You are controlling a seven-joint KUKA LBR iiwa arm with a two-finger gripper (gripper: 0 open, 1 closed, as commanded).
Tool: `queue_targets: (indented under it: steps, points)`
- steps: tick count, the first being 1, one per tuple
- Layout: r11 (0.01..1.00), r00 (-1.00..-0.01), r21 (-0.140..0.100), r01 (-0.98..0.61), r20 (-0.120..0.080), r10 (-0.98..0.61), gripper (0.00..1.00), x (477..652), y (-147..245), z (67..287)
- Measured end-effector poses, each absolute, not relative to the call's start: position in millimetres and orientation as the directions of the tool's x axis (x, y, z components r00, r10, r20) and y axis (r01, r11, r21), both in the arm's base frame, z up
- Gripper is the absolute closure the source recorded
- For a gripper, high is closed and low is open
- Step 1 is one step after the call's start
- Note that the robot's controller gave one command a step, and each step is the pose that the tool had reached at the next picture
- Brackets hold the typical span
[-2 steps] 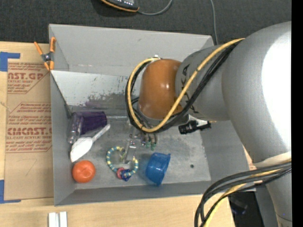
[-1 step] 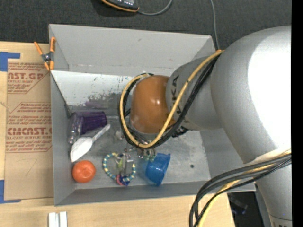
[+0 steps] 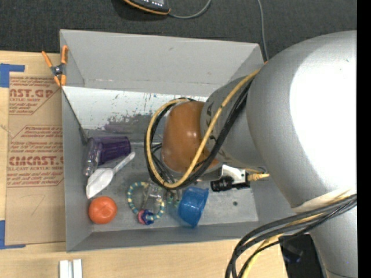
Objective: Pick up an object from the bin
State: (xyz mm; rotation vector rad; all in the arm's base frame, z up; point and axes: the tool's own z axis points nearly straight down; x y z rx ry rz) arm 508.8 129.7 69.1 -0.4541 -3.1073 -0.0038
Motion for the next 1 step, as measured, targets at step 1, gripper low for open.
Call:
queue_targets:
  steps: [1]
  points:
    - [0.958,-0.958,0.002,0.287,0.002,0.287,1.0,508.8,129.6,69.1]
